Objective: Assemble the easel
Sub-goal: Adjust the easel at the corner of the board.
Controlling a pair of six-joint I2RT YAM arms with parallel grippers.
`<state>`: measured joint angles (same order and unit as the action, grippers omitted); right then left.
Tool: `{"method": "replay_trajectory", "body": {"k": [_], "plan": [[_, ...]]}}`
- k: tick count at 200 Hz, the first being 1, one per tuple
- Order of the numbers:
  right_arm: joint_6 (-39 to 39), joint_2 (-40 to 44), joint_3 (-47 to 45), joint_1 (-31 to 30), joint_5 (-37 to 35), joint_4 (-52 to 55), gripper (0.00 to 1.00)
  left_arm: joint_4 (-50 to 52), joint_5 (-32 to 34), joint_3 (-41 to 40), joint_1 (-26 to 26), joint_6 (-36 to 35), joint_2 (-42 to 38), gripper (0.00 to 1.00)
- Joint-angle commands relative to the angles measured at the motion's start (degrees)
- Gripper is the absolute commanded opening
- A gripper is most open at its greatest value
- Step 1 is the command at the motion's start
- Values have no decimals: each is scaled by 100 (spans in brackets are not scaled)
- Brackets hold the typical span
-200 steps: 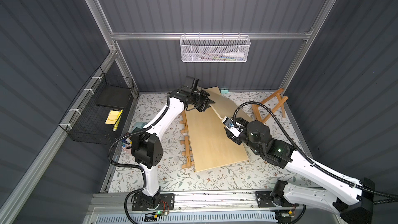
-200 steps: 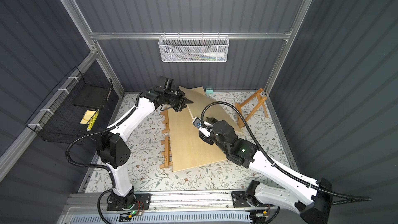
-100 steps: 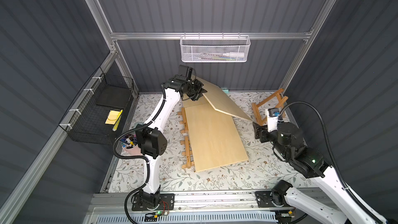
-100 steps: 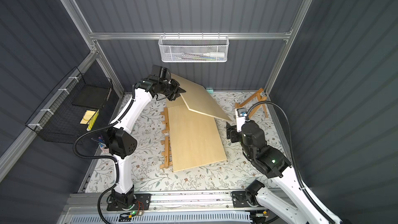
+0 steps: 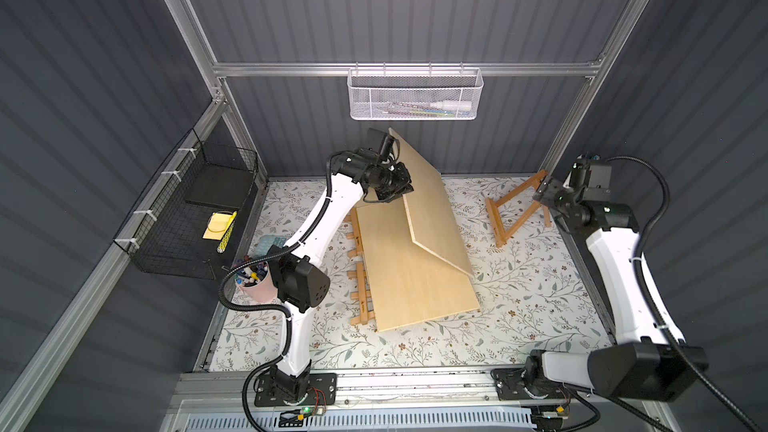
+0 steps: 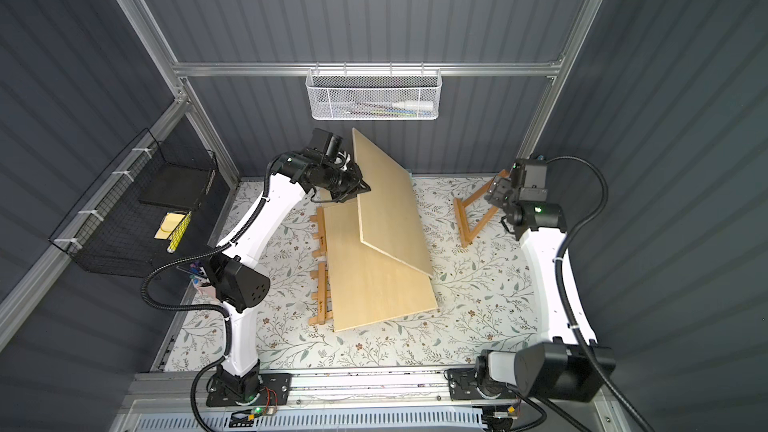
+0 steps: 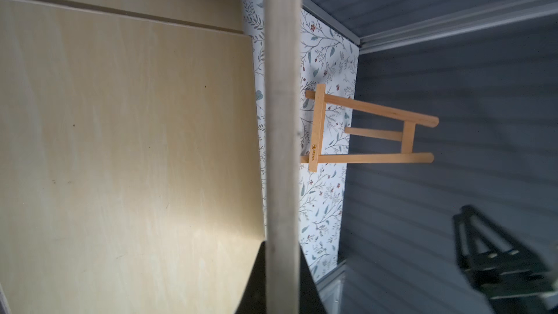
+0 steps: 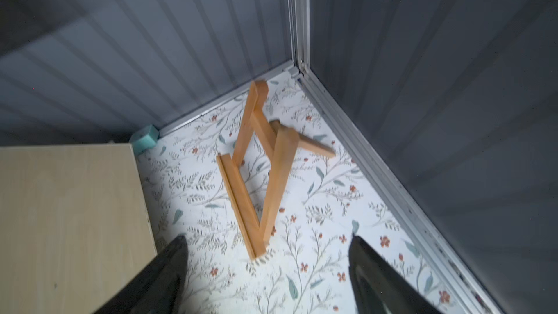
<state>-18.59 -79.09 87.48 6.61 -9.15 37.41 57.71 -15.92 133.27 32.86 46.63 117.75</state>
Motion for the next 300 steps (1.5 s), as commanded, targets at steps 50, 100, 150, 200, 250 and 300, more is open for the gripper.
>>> {"method": "replay_trajectory", "body": {"k": [50, 100, 150, 200, 250, 300], "plan": [[967, -1630, 1593, 906, 1738, 594, 82, -839, 1179, 144, 387, -1028, -823, 0], [1006, -1828, 1490, 1053, 2258, 634, 81, -744, 1646, 292, 449, -1455, -919, 0], [1218, -2049, 1139, 979, 2664, 412, 80, -706, 1776, 884, 458, -1771, -752, 0], [1371, -2209, 972, 832, 2923, 400, 77, -847, 1421, 913, 508, -1783, -723, 0], [1137, -2104, 435, 443, 2787, 263, 74, -778, 1231, 672, 743, -2021, -828, 0], [888, -1900, -53, 104, 2649, 73, 74, -726, 1100, 586, 976, -1938, -741, 0]]}}
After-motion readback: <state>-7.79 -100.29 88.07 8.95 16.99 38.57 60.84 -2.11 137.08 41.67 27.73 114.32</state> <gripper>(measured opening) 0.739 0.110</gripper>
